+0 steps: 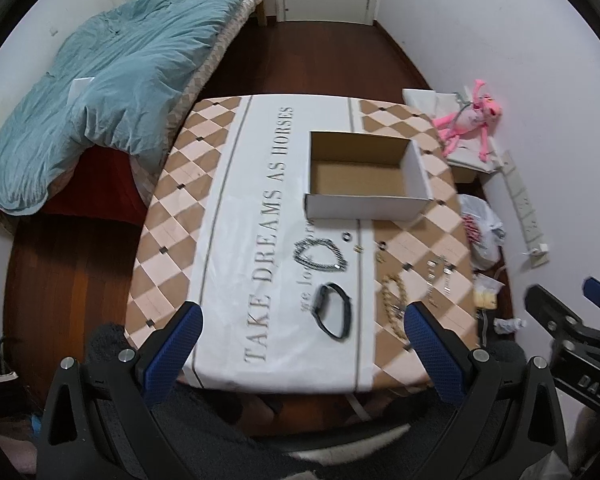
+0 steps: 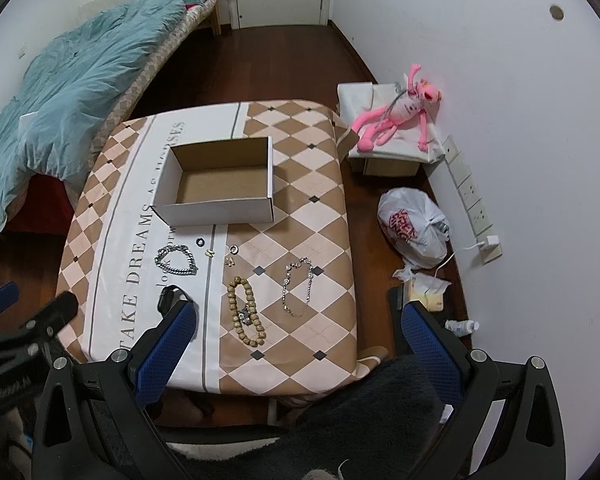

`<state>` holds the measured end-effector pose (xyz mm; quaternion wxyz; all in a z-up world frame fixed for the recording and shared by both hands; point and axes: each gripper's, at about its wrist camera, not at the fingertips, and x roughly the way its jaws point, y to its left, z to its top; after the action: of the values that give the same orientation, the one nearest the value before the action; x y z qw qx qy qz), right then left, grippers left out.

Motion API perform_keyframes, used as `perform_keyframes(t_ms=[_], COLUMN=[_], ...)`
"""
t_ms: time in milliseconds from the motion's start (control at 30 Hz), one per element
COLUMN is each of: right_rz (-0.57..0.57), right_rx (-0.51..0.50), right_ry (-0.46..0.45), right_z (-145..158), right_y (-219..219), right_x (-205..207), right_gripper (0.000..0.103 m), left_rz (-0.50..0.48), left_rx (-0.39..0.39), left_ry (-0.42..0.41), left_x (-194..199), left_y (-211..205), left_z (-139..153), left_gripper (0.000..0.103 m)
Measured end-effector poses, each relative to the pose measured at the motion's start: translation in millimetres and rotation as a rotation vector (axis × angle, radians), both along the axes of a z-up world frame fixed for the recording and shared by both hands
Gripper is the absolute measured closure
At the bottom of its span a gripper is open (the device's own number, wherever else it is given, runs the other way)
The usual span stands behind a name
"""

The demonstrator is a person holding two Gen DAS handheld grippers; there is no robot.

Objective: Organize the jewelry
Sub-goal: 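Grasp the black smartwatch with the left gripper while the right grasps the wooden bead bracelet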

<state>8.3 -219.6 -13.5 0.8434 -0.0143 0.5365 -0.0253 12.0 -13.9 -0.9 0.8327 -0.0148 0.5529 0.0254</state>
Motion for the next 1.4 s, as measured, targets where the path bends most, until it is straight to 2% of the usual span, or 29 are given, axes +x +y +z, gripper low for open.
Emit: perform_keyframes(t_ms=[133,200,333,367,467,533,600,733,867,933,1067,1200,1267,1300,1400], right_rz=[0.001,0.008,0.027,0.031,0.034,0.033,0.037,0.039,0.037,0.040,0.046,0.058,0.073,0.071,0.051], right_rx=[0.027,0.045,0.089,0.096,0.120,0.131,0.135,0.140,0.152,0.148,0.139,0.097,0.080,0.082,0.125], right_ry=[0.049,0.099,0.196,0.215,0.261,0.275,0.281,0.297,0.320,0.311,0.304,0.280,0.265,0.262,0.267], right_z=[-32,-57,-108,-122,-159,-184,-197,-213,-224,-225,-226,-226,-225,-224,-221], right_y=[-5,-6,-5,-4,0,4,7,11,11,10,9,17,20,20,15], right_x=[18,26,39,41,42,40,38,34,32,32,34,33,31,30,31], right_gripper=[0.000,0.005,0.025,0.026,0.038,0.042,0.045,0.050,0.056,0.060,0.063,0.069,0.088,0.093,0.093], left_rz=[0.012,0.012,-0.001,-0.004,-0.006,-0.011,-0.015,-0.017,-0.018,-0.029,-0.039,-0.046,-0.053,-0.058,-0.065], left_rx=[0.048,0.054,0.044,0.034,-0.009,-0.047,-0.078,-0.116,-0.150,-0.130,-0.118,-0.113,-0.104,-0.102,-0.103], left_ry=[0.010,0.038,0.113,0.132,0.202,0.257,0.294,0.338,0.323,0.317,0.300,0.278,0.257,0.252,0.239], left_x=[20,28,36,36,35,34,34,37,46,50,55,57,56,56,51], left_y=[4,9,11,11,10,8,5,-1,-3,-5,-2,1,2,1,3], left_z=[-27,-46,-84,-93,-121,-140,-156,-177,-184,-188,-192,-190,-193,-194,-194], left_gripper=[0.000,0.001,0.001,0.002,0.021,0.036,0.042,0.042,0.046,0.073,0.089,0.091,0.092,0.092,0.092])
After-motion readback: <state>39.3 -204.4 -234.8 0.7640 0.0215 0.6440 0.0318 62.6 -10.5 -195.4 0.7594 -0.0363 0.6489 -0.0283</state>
